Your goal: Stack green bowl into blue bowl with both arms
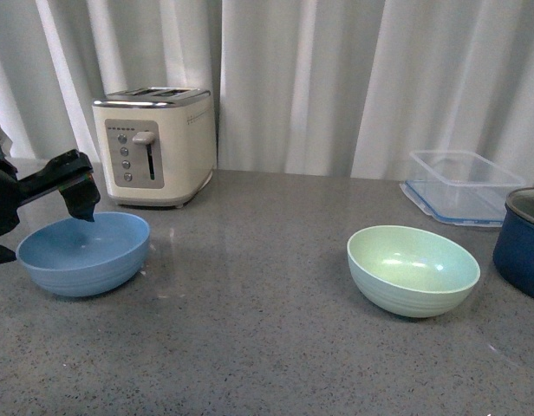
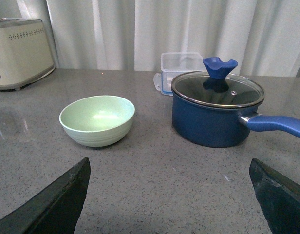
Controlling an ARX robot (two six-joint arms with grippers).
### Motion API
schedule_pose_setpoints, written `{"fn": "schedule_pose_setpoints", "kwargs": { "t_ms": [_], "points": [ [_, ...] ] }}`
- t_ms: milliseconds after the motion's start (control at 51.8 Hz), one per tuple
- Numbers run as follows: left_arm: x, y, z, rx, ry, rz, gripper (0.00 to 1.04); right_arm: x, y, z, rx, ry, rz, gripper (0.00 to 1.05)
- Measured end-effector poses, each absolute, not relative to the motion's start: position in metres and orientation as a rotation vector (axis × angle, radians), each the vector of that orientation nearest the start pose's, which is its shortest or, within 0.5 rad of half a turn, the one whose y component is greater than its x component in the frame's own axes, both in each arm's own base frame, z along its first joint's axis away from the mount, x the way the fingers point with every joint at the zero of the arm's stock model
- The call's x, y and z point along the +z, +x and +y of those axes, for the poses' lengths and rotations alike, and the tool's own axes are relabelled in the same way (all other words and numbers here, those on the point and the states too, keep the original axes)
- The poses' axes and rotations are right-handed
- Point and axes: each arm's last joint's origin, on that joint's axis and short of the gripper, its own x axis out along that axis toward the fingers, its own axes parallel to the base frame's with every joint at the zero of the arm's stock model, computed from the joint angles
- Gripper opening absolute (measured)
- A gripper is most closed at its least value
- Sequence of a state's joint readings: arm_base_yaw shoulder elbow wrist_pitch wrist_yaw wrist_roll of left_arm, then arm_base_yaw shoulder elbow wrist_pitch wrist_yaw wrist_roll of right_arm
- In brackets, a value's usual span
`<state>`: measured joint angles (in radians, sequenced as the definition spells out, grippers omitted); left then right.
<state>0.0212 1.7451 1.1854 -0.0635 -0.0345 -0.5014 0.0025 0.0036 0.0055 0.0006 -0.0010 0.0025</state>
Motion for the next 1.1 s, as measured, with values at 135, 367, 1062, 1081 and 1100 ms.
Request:
{"fn": "schedule_pose_setpoints", "kwargs": {
  "t_ms": [135, 367, 1062, 1081, 1100],
  "points": [
    [0.223, 0.389, 0.007, 0.210, -0.477, 0.622, 0.98, 0.165, 0.098, 0.000, 0.003, 0.002, -0.002, 0.95],
    [0.219, 0.393, 0.006, 0.228, -0.464, 0.633, 0.66, 0.165, 0.098, 0.000, 0.003, 0.002, -0.002, 0.95],
    [0.256, 0.380, -0.043, 0.043, -0.459, 0.604, 0.04, 0.165, 0.098, 0.000, 0.003, 0.002, -0.002, 0.95],
    [0.258, 0.380, -0.051, 0.026, -0.453, 0.603, 0.04, 0.165, 0.098, 0.000, 0.003, 0.002, -0.002, 0.95],
    [0.259, 0.380, -0.055, 0.014, -0.450, 0.605, 0.04, 0.165, 0.098, 0.000, 0.003, 0.002, -0.002, 0.95]
  ]
}}
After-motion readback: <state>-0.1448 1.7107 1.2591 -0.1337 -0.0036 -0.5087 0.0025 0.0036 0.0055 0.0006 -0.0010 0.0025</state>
